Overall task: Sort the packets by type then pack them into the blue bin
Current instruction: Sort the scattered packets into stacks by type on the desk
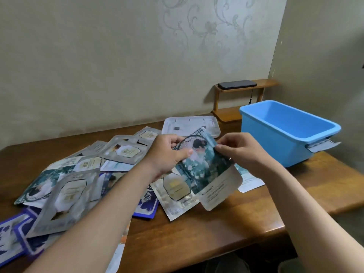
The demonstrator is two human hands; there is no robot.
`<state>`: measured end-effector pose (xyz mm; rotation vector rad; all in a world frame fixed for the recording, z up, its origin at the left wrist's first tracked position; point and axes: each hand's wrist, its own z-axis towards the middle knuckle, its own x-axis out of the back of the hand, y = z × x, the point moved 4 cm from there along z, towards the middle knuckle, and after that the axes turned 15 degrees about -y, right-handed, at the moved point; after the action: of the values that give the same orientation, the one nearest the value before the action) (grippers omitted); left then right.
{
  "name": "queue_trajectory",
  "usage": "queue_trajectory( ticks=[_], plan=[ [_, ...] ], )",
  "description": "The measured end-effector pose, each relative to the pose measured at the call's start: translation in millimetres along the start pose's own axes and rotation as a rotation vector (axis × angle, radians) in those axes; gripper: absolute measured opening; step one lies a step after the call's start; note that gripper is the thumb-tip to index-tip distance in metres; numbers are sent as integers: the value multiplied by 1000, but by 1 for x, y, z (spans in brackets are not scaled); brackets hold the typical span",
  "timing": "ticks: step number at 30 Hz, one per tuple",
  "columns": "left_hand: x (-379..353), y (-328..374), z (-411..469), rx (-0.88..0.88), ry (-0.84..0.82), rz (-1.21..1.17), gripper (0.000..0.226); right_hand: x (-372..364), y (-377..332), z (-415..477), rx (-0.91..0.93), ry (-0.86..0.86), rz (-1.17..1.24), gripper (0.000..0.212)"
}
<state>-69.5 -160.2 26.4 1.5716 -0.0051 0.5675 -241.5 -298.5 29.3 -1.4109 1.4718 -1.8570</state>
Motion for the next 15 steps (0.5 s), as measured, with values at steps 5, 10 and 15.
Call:
queue_trajectory(
  ticks=[5,10,15],
  plan=[
    [-2,-8,3,50,77,-7,24,29,34,8,-133,223,-74,19],
    [6,-32,-6,149,51,240,16,53,63,25,-347,265,-361,15],
    [9,-48,-24,213,-78,663,11,33,63,25,-399,356,-862,10]
  ],
)
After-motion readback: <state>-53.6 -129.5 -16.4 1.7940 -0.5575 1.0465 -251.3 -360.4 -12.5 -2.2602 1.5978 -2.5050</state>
